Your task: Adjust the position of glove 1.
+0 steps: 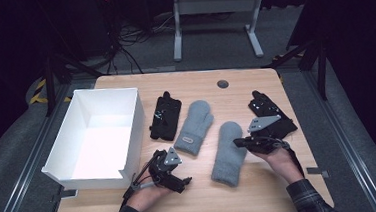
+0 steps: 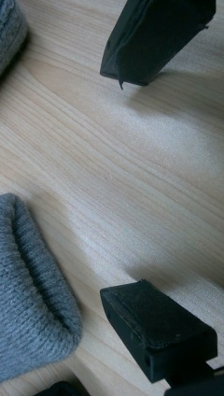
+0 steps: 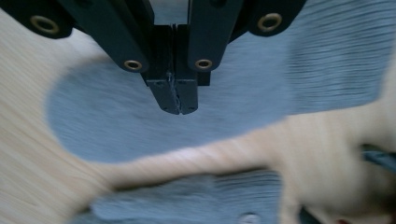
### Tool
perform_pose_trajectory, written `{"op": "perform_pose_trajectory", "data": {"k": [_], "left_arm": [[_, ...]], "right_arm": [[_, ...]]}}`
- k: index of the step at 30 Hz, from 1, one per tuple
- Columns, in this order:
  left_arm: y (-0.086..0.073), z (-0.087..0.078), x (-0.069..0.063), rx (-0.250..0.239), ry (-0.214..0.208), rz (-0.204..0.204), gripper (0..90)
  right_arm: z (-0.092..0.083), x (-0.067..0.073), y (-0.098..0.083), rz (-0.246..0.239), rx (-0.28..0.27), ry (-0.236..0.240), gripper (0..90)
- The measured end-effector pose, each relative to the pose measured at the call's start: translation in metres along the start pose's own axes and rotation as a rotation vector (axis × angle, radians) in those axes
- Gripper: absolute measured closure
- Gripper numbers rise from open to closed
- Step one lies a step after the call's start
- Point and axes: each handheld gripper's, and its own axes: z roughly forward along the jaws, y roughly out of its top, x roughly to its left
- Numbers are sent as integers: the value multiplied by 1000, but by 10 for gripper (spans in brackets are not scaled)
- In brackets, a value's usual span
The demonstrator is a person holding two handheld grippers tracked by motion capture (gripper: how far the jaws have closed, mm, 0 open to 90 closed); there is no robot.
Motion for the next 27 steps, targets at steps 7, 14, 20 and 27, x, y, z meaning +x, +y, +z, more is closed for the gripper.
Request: {"op": "perform_pose_trajectory", "data": {"k": [7,14,20,27], "left_arm": [[0,0,0,0,0,0,2],[0,0,0,0,1,-1,2],[0,0,0,0,1,-1,2],[0,0,0,0,1,-1,2]], "right_arm": [[8,-20,-11,34,47,-28,900],[10,-11,-16,21,77,7,900],[7,2,-19,5,85,38,900],[4,22,-20,-4,102,71,900]]}}
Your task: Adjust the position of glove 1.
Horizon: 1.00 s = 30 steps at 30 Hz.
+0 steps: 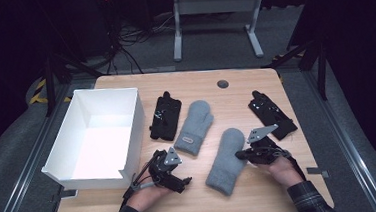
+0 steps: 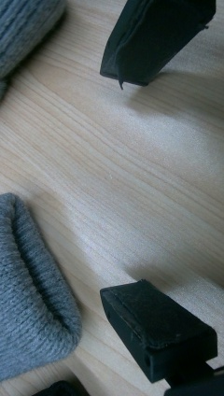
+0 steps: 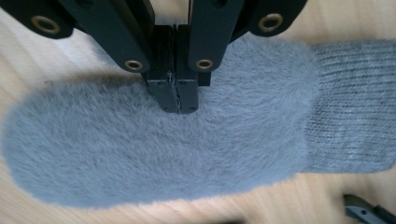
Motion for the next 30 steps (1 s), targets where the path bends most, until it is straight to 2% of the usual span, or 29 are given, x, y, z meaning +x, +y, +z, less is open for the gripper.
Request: {"op": "perform_pose_trajectory", "data": {"k": [6,12,15,16,17,19,23,28,30], "left_arm": [[0,0,0,0,1,0,2],[0,0,0,0,1,-1,2],[0,0,0,0,1,-1,2],[0,0,0,0,0,-1,2],[0,0,0,0,1,-1,2],[0,0,0,0,0,-1,2],[0,0,0,0,0,-1,2],[0,0,0,0,0,-1,2],[0,0,0,0,0,-1,2]], "right_arm": [[1,18,1,-26,6,19,900],[2,29,1,-46,8,38,900],[-1,30,2,-49,-6,28,900],[-2,28,3,-47,-20,23,900],[-4,22,7,-42,-48,-1,900],[-4,19,9,-38,-55,-7,900],[1,3,24,-25,-98,-57,900],[15,-15,24,10,-53,-94,900],[14,-19,20,26,-40,-100,900]]}}
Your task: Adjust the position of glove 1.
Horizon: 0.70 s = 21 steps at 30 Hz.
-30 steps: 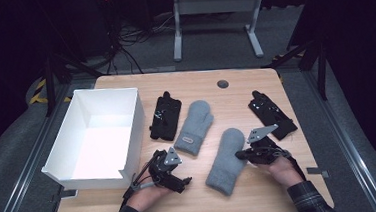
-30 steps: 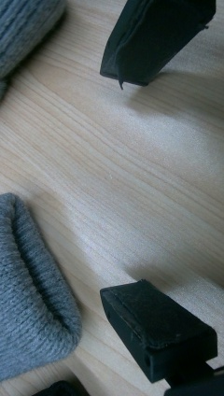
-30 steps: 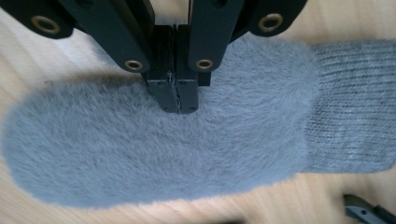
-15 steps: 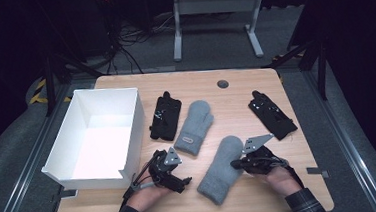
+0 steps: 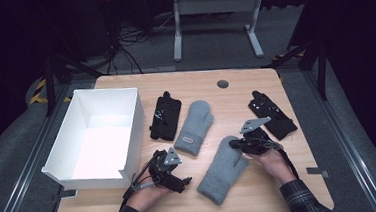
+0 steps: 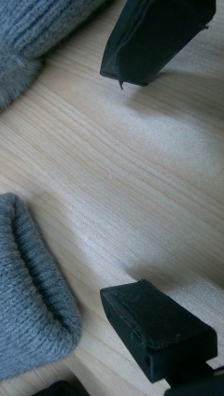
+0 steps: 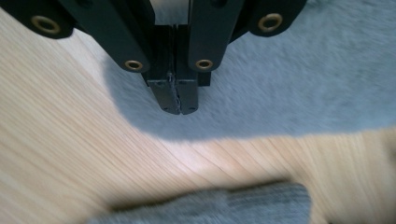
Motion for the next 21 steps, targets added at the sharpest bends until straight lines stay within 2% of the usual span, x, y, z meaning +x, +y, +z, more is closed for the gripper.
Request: {"op": "perform_pose_trajectory", "data": {"k": [7,11,13,14,17,21], "left_arm": [[0,0,0,0,0,0,2],[0,0,0,0,0,0,2],[0,0,0,0,0,0,2],[0,0,0,0,0,1,2],[0,0,0,0,0,0,2],[0,0,0,0,0,0,2]], "right_arm": [[-23,-4,-23,37,40,-46,900],[-37,-4,-30,51,-10,-50,900],[-45,-6,-32,55,-38,-69,891],[-49,-8,-34,57,-51,-79,830],[-59,-14,-45,91,-70,-122,726],[-66,-19,-64,119,-86,-196,552]]}}
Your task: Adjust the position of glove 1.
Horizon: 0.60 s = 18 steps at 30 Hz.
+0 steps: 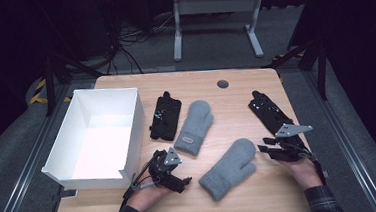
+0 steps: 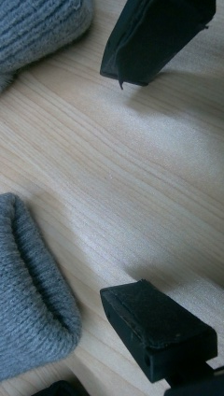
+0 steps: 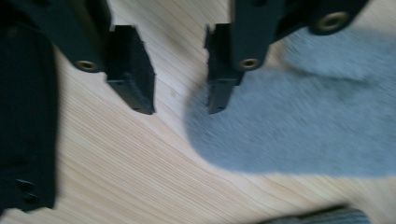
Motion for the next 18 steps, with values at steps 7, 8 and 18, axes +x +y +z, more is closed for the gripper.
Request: {"op": "perform_pose_trajectory", "data": {"k": [7,8,18], "left_arm": [[0,0,-1,3,4,-5,2],[1,0,-1,9,7,-7,2],[11,-10,-1,75,22,-27,48]], "right_arm": [[0,-1,-23,39,-3,-27,361],[1,0,-25,42,-3,-35,339],[7,1,-36,68,-9,-43,228]]}}
